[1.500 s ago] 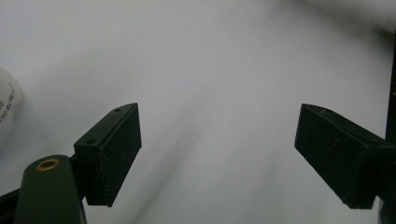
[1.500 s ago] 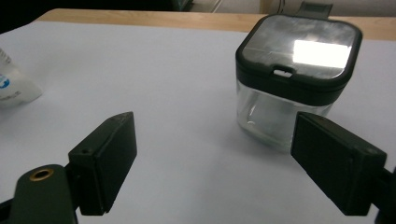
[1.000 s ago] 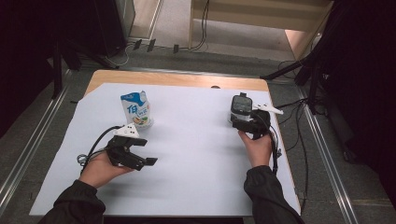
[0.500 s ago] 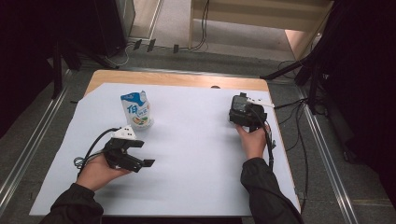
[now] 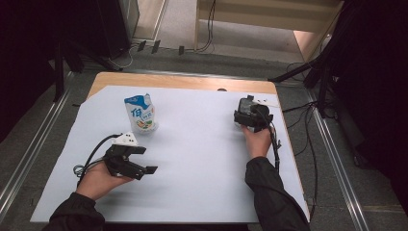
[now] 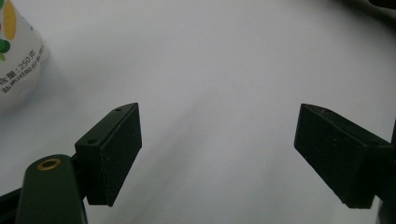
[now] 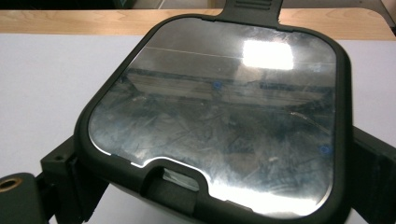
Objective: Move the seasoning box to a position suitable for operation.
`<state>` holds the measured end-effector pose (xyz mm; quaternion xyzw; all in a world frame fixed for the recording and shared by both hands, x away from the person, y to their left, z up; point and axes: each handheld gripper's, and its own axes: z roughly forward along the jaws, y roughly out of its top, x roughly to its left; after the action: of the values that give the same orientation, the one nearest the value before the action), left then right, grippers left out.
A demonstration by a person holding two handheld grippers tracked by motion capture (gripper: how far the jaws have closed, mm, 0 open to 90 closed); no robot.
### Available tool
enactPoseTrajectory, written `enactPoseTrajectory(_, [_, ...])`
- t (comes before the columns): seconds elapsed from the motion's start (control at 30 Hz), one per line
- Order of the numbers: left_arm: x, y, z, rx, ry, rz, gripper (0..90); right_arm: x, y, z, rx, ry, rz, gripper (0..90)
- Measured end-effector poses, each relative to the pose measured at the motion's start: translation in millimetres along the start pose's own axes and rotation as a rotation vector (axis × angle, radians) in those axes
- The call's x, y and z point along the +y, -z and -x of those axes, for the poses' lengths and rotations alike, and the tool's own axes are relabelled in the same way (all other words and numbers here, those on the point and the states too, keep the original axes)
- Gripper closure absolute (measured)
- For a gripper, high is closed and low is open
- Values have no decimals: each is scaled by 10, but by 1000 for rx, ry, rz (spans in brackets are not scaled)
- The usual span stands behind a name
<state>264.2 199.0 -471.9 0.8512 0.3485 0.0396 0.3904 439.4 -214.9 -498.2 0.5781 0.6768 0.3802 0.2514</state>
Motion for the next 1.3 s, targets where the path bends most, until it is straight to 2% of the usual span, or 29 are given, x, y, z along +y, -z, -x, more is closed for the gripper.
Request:
enactPoseTrajectory(0.2, [2,11,-4,-1,2,4,159,4,3,26,8,16,1,67])
enactPoseTrajectory(0.3, [7,9,-9,-2,0,2,160,6,67,58,-13,11,26,165])
enactPoseTrajectory(0.4, [15,-6,-4,-2,1,1,161,-10,76,106,6,4,24,165])
enactPoseTrajectory(0.47, [23,-14,-8,-7,-2,-2,161,-10,71,69,-7,39,18,166])
enactPoseTrajectory(0.83, [51,-37,-35,-16,5,0,170,-14,125,47,12,86,23,170])
enactPoseTrajectory(1.03, [70,-37,-46,-21,8,1,170,21,210,10,40,82,54,171])
enactPoseTrajectory(1.2, [94,-60,-48,-26,2,3,172,-12,213,-27,42,114,52,171])
enactPoseTrajectory(1.3, [109,-81,-41,-33,-2,-5,172,-43,224,-15,46,96,62,169])
